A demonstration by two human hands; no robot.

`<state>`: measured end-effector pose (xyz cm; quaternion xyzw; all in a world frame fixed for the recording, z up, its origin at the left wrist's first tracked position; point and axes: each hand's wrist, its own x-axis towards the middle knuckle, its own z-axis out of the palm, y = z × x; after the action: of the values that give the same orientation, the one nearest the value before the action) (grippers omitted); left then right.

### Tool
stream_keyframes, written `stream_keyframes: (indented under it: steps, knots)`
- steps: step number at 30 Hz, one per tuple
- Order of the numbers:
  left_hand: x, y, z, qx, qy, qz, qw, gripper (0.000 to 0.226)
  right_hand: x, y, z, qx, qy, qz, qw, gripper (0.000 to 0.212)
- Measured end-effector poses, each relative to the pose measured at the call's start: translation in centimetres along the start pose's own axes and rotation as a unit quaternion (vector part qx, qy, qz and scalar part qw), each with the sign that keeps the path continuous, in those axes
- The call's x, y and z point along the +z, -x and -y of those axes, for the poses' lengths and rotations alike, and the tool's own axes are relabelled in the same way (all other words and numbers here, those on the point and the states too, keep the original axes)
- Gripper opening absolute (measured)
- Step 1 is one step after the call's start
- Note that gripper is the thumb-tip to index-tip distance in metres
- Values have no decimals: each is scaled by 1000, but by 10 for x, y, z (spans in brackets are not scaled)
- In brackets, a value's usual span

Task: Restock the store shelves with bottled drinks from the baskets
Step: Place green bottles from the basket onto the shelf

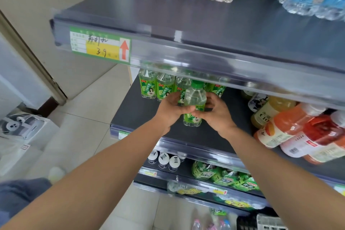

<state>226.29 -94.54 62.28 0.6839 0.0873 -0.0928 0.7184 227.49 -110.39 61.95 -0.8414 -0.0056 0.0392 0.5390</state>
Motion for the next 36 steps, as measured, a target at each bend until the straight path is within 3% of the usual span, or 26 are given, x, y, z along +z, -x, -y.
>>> stream_keyframes:
  steps: [11,15,19,23,27,36]
  knots:
    - [-23,-7,18,-36,-100,-38,994,69,-2,-43,-12,33,-3,-68,997,52]
    - [-34,-11,19,-26,-144,-57,988,69,4,-55,-16,43,12,-95,994,67]
    - [-47,-19,18,-6,-187,-133,973,77,7,-58,-19,33,36,-103,993,72]
    - [-57,-33,18,23,-210,-222,952,90,9,-54,-21,23,47,-137,989,53]
    - [-62,-49,20,40,-216,-210,953,104,12,-50,-24,31,66,-161,984,51]
    - [-71,-58,28,79,-188,-211,956,97,19,-49,-33,20,44,-183,982,46]
